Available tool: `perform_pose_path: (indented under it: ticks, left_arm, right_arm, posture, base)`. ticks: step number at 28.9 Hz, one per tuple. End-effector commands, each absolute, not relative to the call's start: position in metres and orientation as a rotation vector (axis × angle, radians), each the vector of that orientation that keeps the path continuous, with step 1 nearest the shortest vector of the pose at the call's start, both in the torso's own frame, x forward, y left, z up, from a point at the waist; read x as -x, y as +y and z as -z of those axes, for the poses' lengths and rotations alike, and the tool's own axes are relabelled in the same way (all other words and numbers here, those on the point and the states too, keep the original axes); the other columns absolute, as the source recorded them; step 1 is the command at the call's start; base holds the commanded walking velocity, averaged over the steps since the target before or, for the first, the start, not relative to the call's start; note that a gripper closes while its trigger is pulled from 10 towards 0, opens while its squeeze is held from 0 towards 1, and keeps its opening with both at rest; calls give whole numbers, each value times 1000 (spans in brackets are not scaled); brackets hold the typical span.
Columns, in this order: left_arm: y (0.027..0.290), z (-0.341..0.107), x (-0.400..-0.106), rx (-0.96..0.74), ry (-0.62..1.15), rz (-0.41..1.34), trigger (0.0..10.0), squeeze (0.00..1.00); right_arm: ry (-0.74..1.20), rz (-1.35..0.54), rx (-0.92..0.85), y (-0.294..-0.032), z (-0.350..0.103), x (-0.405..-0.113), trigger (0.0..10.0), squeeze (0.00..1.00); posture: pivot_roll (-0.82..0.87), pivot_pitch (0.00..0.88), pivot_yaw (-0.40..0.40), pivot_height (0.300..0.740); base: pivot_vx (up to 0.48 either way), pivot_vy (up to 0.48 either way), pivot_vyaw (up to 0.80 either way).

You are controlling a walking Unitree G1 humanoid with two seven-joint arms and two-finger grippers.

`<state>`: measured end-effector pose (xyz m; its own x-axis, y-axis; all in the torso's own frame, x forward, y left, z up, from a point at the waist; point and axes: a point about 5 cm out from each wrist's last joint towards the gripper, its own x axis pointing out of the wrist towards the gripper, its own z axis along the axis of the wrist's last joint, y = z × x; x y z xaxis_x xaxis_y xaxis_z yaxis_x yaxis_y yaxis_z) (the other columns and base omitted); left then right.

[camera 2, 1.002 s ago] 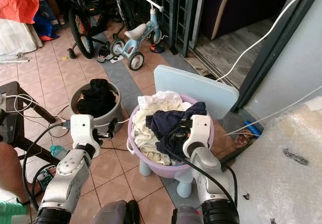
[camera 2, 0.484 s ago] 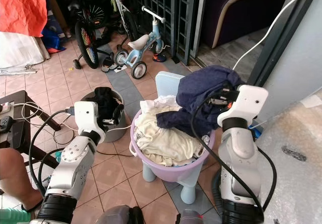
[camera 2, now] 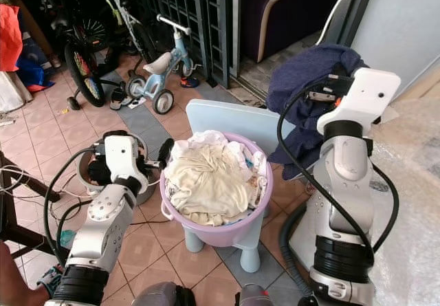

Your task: Clothes washing

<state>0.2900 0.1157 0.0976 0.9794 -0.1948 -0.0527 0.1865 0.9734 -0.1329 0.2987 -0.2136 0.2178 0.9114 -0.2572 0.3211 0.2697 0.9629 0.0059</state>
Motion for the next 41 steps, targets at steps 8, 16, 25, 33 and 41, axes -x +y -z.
perform_pose_path:
  ticks: [8,16,25,33,41]
  left_arm:
    - [117,-107,-289,136,27,214,10000,0]
    - [120,-104,-286,154,46,179,10000,0]
    - [121,-100,-285,161,76,172,10000,0]
    - [120,-99,-285,172,85,179,10000,0]
    - [119,-98,-285,175,90,178,10000,0]
  right_arm:
    - [-347,314,102,-216,-220,-297,10000,0]
    - [-331,308,99,-213,-217,-300,10000,0]
    - [-294,319,55,-214,-210,-302,10000,0]
    - [-282,311,60,-212,-206,-303,10000,0]
    - [-277,302,61,-210,-205,-303,10000,0]
  posture:
    - [-133,20,81,740]
    - [-123,34,74,740]
    - [-120,40,73,740]
    - [-122,41,69,740]
    - [-122,40,67,740]
  base:
    - [0,0,-800]
    - [0,0,-800]
    - [0,0,-800]
    - [0,0,-800]
    - [0,0,-800]
